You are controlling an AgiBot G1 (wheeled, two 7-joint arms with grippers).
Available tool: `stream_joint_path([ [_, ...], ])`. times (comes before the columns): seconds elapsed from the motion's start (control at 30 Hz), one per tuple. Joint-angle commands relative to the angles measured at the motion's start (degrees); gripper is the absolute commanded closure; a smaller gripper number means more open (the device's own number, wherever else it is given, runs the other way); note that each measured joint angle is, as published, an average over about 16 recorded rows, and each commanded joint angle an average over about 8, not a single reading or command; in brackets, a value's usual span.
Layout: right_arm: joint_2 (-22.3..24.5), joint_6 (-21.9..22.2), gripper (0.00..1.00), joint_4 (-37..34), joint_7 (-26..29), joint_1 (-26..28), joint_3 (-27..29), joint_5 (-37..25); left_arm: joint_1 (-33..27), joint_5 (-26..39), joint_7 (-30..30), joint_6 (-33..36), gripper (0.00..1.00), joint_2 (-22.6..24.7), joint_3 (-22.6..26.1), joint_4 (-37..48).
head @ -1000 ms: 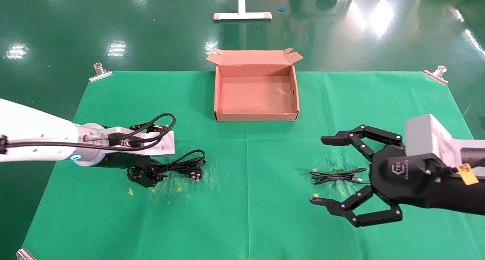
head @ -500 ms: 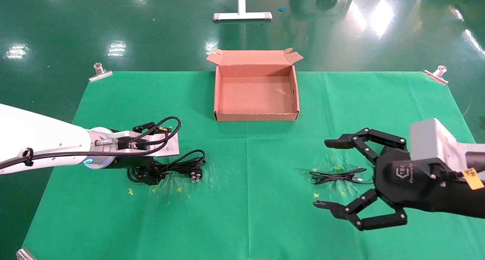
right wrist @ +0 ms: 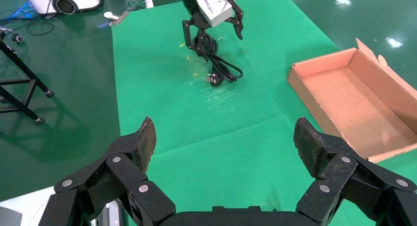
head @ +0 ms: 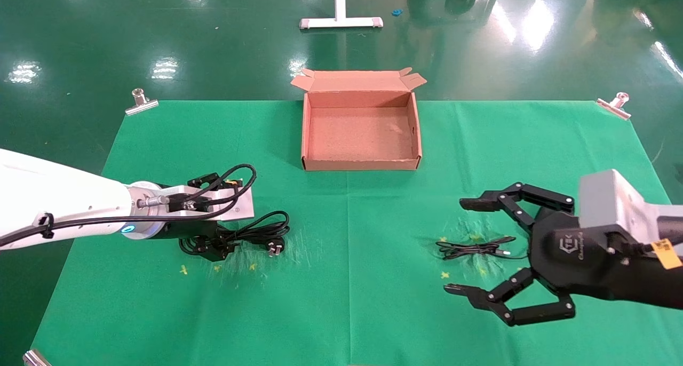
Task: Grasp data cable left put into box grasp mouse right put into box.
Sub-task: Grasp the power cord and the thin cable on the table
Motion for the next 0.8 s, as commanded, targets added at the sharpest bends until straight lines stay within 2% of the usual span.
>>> stream_joint_path([
  [0.03, 0.08, 0.1, 0.0, -0.02, -0.05, -0.16, 0.1, 0.15, -0.03, 0.05, -0.09, 0.1, 0.0, 0.16, 0.07, 0.03],
  [0.2, 0.73, -0.05, 0.0, 0.2, 0.08, 0.58, -0.77, -2.74, -0.08, 0.06, -0.06, 0.19, 0.0, 0.23, 0.11, 0.04],
  [0.4, 0.43, -0.05, 0.0, 0.45, 1.16, 4.15, -4.52, -13.95, -0.09, 0.06, -0.06, 0.19, 0.0, 0.23, 0.11, 0.04],
  [0.63, -3.96, 1.53, 0.0, -0.11, 3.12, 8.55, -9.89, -29.14, -0.09, 0.06, -0.06, 0.19, 0.0, 0.23, 0.12, 0.04],
  [0.8, -8.08, 3.93, 0.0, -1.69, 5.97, 9.62, -12.22, -35.21, -0.09, 0.06, -0.06, 0.19, 0.0, 0.23, 0.12, 0.04],
])
